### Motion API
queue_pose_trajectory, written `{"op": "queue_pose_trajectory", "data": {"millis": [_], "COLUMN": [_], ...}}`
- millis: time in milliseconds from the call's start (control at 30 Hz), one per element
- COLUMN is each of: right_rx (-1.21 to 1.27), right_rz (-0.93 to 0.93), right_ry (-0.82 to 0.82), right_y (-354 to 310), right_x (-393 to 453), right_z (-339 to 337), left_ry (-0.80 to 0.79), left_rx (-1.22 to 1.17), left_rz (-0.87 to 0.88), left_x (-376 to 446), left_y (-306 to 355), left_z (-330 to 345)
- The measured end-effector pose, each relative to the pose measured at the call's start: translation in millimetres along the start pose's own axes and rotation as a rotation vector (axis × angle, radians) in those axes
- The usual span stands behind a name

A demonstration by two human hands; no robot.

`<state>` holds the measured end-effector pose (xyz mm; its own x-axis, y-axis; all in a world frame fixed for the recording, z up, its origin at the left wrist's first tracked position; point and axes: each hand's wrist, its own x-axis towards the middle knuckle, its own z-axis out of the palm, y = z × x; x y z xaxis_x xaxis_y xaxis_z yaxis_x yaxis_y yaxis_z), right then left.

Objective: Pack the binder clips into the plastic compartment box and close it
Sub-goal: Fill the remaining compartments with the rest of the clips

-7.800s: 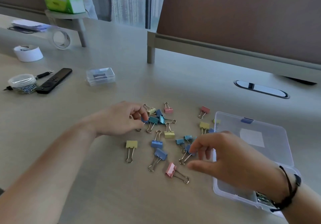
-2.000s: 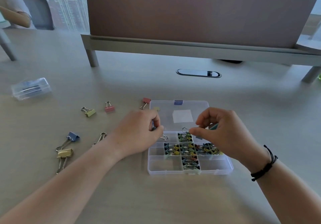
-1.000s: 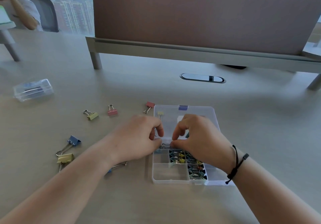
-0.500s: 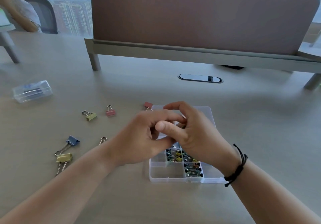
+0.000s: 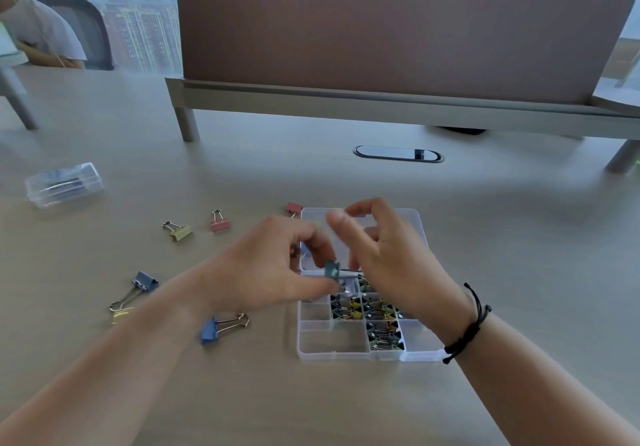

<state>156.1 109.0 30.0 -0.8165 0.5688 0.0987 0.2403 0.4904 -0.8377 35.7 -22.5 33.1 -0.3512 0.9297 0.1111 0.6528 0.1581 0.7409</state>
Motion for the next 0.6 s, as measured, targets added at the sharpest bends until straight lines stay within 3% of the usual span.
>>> {"op": "queue_pose_trajectory", "data": {"millis": [100, 200, 433, 600], "right_rx": [0.149, 0.267, 0.638, 1.065], "right_rz": [0.113, 0.212, 0.214, 0.208], "right_ry": [0.124, 0.14, 0.119, 0.032], "right_y": [9, 19, 16, 2], "right_x": [10, 16, 13, 3], "right_z": [-9, -14, -10, -3], "left_ry": [0.023, -0.003, -0.027, 0.107], "left_rx": [0.177, 0.248, 0.279, 0.141], "left_rz": [-0.076, -0.099, -0.088, 0.002], "left_x": [1, 2, 2, 4], "left_y": [-6, -11, -17, -15], "left_z": [-5, -1, -2, 7]}}
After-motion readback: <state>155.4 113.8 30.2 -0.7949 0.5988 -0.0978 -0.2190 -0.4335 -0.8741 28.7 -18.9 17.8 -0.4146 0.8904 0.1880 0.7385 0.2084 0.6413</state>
